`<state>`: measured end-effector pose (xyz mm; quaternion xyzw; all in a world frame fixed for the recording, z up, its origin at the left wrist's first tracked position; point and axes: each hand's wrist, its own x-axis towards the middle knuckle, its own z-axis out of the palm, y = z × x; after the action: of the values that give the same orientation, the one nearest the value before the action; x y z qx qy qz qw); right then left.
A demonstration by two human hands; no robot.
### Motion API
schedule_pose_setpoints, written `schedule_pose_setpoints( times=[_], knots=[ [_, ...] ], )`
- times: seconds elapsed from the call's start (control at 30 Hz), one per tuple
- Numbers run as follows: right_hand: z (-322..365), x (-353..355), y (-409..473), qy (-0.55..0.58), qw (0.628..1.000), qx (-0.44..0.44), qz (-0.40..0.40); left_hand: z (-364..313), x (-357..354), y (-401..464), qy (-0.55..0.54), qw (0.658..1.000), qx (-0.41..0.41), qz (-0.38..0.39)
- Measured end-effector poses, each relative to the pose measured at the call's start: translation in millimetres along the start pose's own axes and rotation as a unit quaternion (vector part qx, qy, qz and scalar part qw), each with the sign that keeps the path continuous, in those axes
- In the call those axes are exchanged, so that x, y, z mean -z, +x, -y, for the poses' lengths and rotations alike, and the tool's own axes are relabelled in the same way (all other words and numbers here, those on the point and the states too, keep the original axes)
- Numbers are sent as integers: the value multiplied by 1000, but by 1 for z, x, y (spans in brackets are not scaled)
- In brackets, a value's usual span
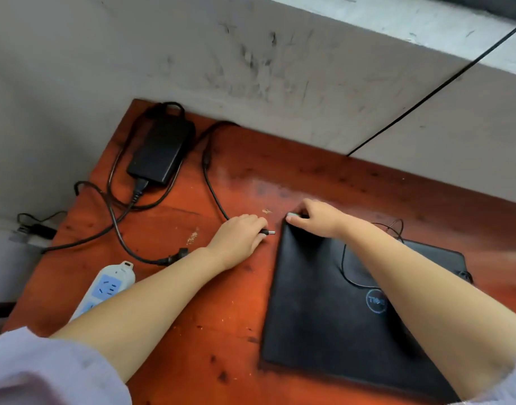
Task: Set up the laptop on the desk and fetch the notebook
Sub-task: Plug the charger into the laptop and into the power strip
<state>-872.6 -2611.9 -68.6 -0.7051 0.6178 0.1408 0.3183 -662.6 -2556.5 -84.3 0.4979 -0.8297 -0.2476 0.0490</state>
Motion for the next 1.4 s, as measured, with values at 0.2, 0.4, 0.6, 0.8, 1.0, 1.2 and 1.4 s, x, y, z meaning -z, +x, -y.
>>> schedule_pose_setpoints(
  times=[0.2, 0.4, 0.6, 0.8, 1.0, 1.2, 1.4],
  knots=[
    [-1, 6, 0, 0, 998, 60, 20, 4, -3, 9, -57, 997, 17, -39],
    [3, 12, -7, 5, 995, 78, 61, -1, 8, 8, -72, 994, 4, -79],
    [8, 6, -19, 10, 988, 17, -151, -6, 19, 3, -56, 993, -7, -108],
    [1, 17, -25, 82, 974, 1, -213, -22, 32, 8, -139, 985, -54, -87],
    [-2, 30, -37, 138, 965, -2, -223, -33, 49, 13, -169, 979, -89, -70],
    [-3, 40, -55, 185, 957, 25, -220, -42, 63, 15, -232, 968, -78, -49],
    [-3, 46, -64, 208, 950, 27, -229, -52, 78, 16, -223, 968, -102, -45]
  ],
)
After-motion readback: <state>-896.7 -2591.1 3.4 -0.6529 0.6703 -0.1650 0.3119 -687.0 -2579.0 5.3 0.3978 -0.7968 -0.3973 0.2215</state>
